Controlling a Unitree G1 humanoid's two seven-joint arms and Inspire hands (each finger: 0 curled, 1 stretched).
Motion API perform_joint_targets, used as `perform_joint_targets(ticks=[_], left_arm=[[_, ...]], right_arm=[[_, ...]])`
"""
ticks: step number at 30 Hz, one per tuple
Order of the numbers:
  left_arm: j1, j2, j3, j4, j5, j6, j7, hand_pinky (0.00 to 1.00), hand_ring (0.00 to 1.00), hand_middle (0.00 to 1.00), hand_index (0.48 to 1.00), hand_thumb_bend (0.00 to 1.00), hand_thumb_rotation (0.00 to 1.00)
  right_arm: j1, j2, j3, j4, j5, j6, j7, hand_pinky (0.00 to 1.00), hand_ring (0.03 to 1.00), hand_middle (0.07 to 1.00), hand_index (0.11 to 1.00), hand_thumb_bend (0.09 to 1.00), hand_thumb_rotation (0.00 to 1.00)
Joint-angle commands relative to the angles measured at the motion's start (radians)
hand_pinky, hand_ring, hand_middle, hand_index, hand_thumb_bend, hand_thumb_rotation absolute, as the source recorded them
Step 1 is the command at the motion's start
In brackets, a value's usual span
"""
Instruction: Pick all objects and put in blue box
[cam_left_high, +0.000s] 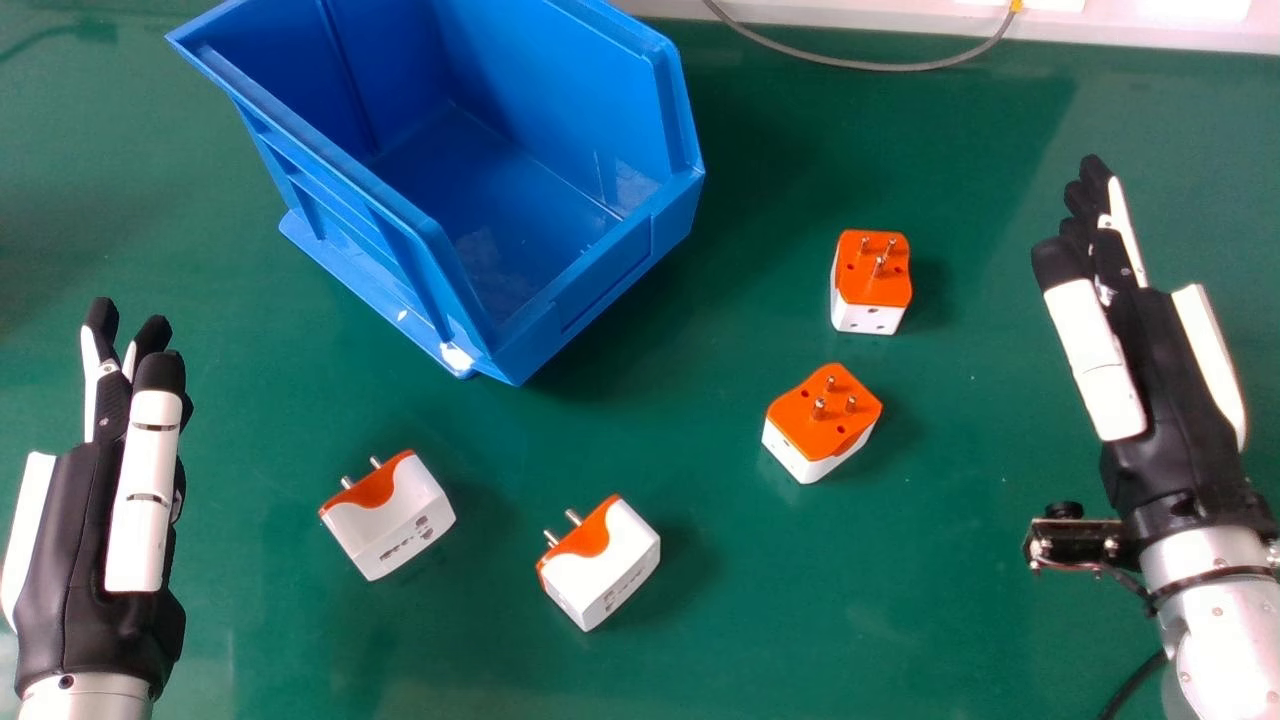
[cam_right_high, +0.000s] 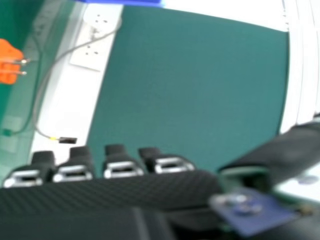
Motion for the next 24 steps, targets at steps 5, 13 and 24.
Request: perform_joint_targets(ticks=[5, 13, 24], left_arm=[[0.003, 0.008, 0.004, -0.025, -0.001, -0.008, 0.005, 1.00, 1.00, 1.00, 1.000, 0.49, 0.93], [0.006, 0.013, 0.005, -0.027, -0.005, -0.008, 0.001, 1.00, 1.00, 1.00, 1.000, 0.48, 0.93], [0.003, 0.005, -0.002, -0.033, 0.008, 0.002, 0.018, 1.00, 1.00, 1.00, 1.000, 0.49, 0.94]], right_arm=[[-0.016, -0.009, -0.013, -0.017, 0.016, -0.014, 0.007, 0.98, 1.000, 1.000, 1.000, 0.611, 1.00], [-0.013, -0.009, -0.015, -0.021, 0.015, -0.014, 0.011, 0.98, 1.000, 1.000, 1.000, 0.607, 1.00], [-0.021, -0.023, -0.015, -0.010, 0.001, -0.004, 0.008, 0.98, 1.000, 1.000, 1.000, 0.604, 1.00]])
